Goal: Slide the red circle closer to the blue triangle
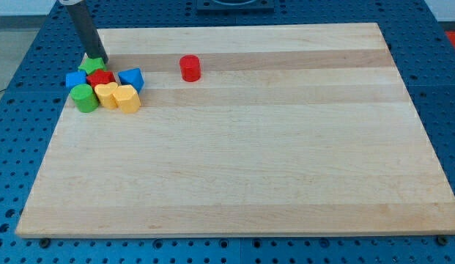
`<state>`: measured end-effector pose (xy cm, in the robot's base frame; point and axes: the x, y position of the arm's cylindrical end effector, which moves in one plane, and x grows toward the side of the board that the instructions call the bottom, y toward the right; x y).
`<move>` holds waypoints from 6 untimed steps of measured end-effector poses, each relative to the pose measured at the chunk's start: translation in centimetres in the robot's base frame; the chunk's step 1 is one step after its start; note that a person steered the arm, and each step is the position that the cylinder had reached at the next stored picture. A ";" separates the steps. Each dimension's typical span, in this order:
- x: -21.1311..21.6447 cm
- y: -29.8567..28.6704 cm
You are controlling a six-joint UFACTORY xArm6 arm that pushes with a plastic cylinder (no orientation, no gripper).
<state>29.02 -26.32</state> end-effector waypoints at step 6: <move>-2.0 21.5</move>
